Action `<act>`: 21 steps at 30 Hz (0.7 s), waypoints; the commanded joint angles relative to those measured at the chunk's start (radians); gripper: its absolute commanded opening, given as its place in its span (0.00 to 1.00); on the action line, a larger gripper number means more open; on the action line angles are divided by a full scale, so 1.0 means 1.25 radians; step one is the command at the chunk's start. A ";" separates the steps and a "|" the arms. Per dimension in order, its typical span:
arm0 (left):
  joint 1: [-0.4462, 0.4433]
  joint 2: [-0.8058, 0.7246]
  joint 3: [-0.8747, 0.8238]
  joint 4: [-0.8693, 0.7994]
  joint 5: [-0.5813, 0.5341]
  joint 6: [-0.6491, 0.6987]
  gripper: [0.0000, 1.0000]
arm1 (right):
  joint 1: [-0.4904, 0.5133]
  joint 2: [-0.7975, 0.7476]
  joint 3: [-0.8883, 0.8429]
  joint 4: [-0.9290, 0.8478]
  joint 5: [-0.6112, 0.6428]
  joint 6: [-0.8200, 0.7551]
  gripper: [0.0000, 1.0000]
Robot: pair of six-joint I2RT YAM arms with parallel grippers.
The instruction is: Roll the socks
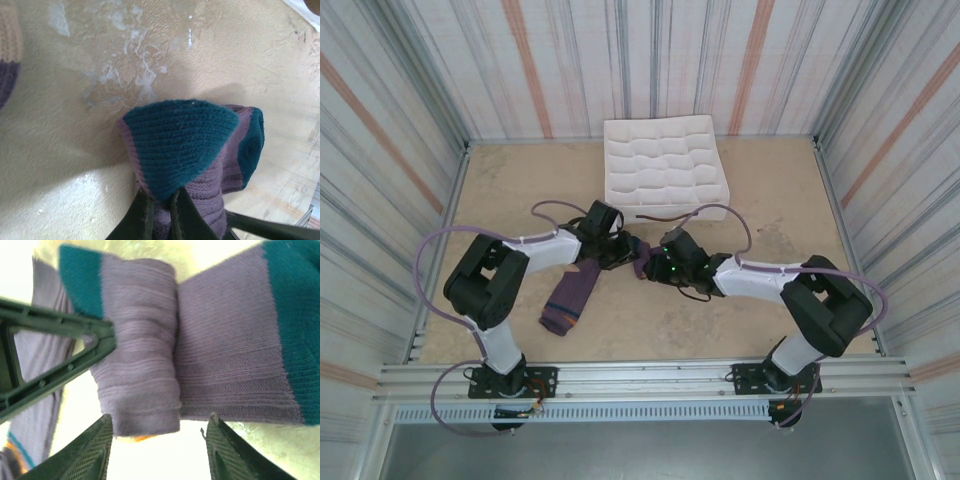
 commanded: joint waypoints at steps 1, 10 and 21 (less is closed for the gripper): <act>0.002 -0.017 0.018 -0.116 -0.014 -0.013 0.00 | 0.057 -0.019 0.062 -0.212 0.140 -0.180 0.59; 0.013 -0.039 0.007 -0.126 0.032 -0.046 0.00 | 0.199 0.053 0.149 -0.204 0.375 -0.296 0.61; 0.019 -0.037 -0.008 -0.106 0.060 -0.067 0.00 | 0.231 0.148 0.154 -0.155 0.467 -0.275 0.59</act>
